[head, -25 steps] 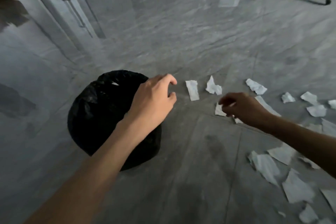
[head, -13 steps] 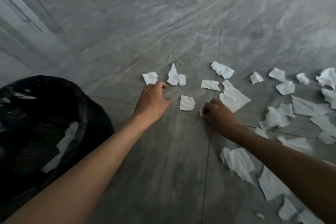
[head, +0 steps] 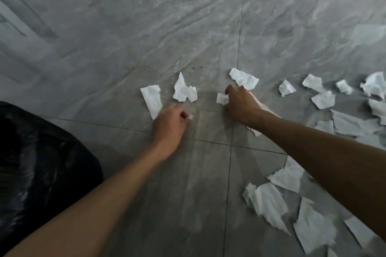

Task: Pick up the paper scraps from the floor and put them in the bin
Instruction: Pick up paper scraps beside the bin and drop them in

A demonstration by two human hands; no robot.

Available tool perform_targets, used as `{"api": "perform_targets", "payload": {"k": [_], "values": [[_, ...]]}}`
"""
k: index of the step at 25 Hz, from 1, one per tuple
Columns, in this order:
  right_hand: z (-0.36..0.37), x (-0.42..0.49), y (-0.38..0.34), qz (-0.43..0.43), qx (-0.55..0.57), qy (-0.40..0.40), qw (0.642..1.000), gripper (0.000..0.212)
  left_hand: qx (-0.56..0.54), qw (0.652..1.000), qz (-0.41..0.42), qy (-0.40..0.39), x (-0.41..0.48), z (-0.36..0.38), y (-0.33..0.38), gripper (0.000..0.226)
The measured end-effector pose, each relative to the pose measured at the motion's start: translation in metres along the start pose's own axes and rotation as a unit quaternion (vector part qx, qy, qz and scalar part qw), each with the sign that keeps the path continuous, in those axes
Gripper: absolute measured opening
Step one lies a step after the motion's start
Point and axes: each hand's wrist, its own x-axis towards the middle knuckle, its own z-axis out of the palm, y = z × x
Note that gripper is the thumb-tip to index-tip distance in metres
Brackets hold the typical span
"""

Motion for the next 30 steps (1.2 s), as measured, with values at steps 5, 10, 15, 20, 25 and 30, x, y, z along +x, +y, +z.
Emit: {"api": "perform_targets", "payload": {"k": [5, 10, 15, 20, 25, 30], "values": [[0.001, -0.013, -0.006, -0.031, 0.045, -0.001, 0.999, 0.014, 0.083, 0.992, -0.099, 0.013, 0.036, -0.023, -0.032, 0.01], [-0.01, -0.04, -0.016, -0.044, 0.111, 0.015, 0.993, 0.007, 0.052, 0.991, -0.12, -0.016, 0.03, -0.023, -0.038, 0.012], [-0.006, -0.032, -0.038, -0.094, 0.079, 0.023, 0.992, 0.012, -0.05, 0.987, -0.152, 0.021, 0.003, -0.055, -0.005, 0.011], [0.021, 0.02, -0.086, -0.159, 0.009, -0.042, 0.986, 0.02, -0.111, 0.986, -0.115, 0.052, -0.024, -0.13, 0.017, 0.008], [0.043, 0.018, -0.1, -0.14, -0.037, -0.055, 0.988, 0.023, -0.123, 0.988, -0.088, 0.045, -0.059, -0.185, 0.02, 0.009], [0.024, -0.03, -0.12, -0.088, 0.126, -0.035, 0.988, 0.011, -0.164, 0.982, -0.065, 0.071, -0.089, -0.206, 0.027, 0.007]]}}
